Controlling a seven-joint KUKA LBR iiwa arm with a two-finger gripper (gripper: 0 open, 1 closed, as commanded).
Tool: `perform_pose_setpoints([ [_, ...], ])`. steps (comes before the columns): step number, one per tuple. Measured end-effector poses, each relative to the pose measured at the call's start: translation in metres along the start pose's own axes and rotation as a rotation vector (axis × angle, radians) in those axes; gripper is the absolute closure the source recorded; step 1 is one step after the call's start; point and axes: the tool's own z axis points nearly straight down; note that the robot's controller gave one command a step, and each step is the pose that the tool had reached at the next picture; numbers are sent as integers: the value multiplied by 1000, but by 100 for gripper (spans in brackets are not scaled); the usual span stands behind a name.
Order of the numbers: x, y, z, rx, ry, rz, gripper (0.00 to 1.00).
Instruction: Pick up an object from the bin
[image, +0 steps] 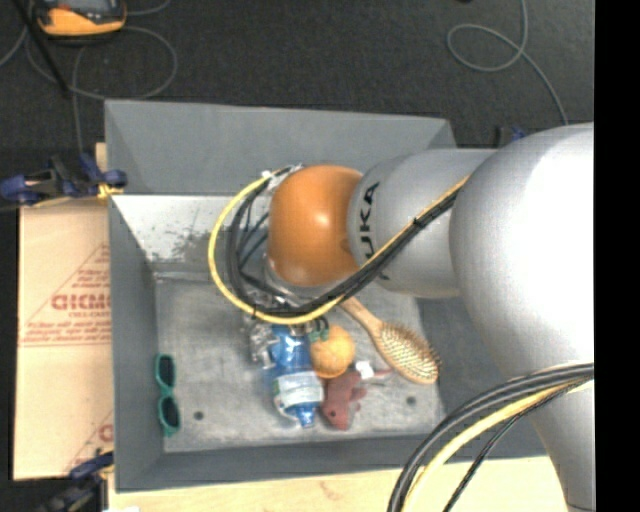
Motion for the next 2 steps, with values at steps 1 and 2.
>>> perform_pose_setpoints([
  [1,0,0,0,0,0,0,100],
  [2,0,0,-3,0,5,1,100],
])
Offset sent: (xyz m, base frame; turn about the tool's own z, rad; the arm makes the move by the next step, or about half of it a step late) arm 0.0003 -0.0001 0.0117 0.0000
